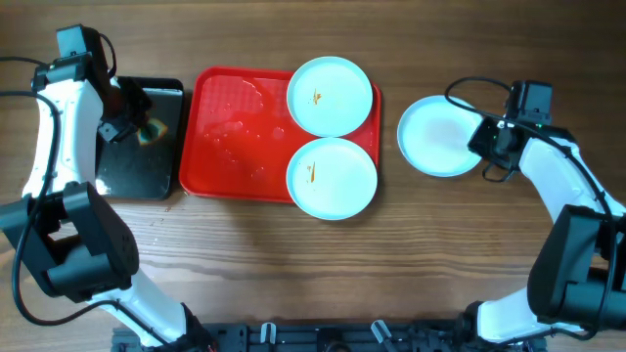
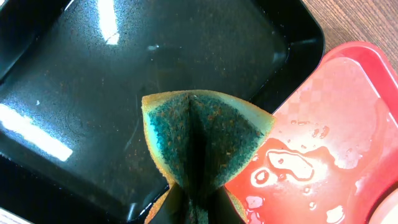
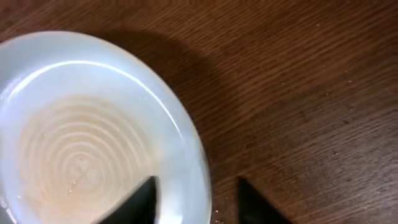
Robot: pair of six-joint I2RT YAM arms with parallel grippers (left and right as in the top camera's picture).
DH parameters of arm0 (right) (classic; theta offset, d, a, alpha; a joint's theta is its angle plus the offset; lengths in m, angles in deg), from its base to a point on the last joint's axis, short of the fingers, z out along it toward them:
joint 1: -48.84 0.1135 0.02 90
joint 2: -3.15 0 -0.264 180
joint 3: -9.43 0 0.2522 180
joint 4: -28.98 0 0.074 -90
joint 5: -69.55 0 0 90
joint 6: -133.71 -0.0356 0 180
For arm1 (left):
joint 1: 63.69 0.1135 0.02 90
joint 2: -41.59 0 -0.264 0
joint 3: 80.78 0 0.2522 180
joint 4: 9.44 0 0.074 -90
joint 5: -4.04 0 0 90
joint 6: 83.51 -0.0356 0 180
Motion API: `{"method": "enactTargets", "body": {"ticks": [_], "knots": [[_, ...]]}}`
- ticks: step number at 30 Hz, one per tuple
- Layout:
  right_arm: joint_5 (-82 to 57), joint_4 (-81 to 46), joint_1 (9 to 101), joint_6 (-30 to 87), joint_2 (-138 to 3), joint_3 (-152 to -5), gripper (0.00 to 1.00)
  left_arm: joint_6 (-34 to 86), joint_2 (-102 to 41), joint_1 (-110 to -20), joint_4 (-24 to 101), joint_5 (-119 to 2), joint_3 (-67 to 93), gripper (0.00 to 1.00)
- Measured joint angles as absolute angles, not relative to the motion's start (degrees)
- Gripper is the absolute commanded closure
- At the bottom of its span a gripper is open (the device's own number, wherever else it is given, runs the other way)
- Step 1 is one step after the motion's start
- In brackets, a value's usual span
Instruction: Clean dirty plates on tray and stack at the side
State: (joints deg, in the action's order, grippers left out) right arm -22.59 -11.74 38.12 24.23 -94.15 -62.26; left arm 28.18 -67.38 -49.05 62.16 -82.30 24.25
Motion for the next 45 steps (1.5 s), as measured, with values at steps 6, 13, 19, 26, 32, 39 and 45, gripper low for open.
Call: {"method": "enactTargets", "body": {"ticks": [6, 13, 19, 26, 32, 39, 45], "knots": [[-5.97, -19.09, 38.25, 25.8, -93.97, -68.03, 0.5, 28.2, -67.38, -49.05, 62.16, -82.3, 24.25, 0.96], [1.81, -27.7, 53.66, 18.91, -93.07, -71.25, 0.55, 28.18, -67.38, -49.05, 62.16, -82.3, 24.25, 0.96], [0.52, -30.95, 63.04, 15.88, -101.58, -71.25, 0.69, 28.18, -67.38, -49.05, 62.16, -82.3, 24.25, 0.96], [0.54, -32.18, 64.22, 15.35, -102.67, -71.25, 0.83, 28.18, -67.38, -49.05, 62.16, -82.3, 24.25, 0.96], [0.47, -33.93, 67.17, 14.54, -102.67, -71.25, 0.96, 28.18, -67.36, -49.05, 62.16, -82.3, 24.25, 0.96], [0.47, -33.01, 68.31, 15.05, -102.67, -71.31, 0.96, 28.2, -67.36, -49.05, 62.14, -82.3, 24.25, 0.96], [-0.36, -24.59, 75.78, 13.73, -102.71, -75.05, 0.96, 28.2, -67.38, -49.05, 62.05, -82.3, 24.25, 0.96]]}}
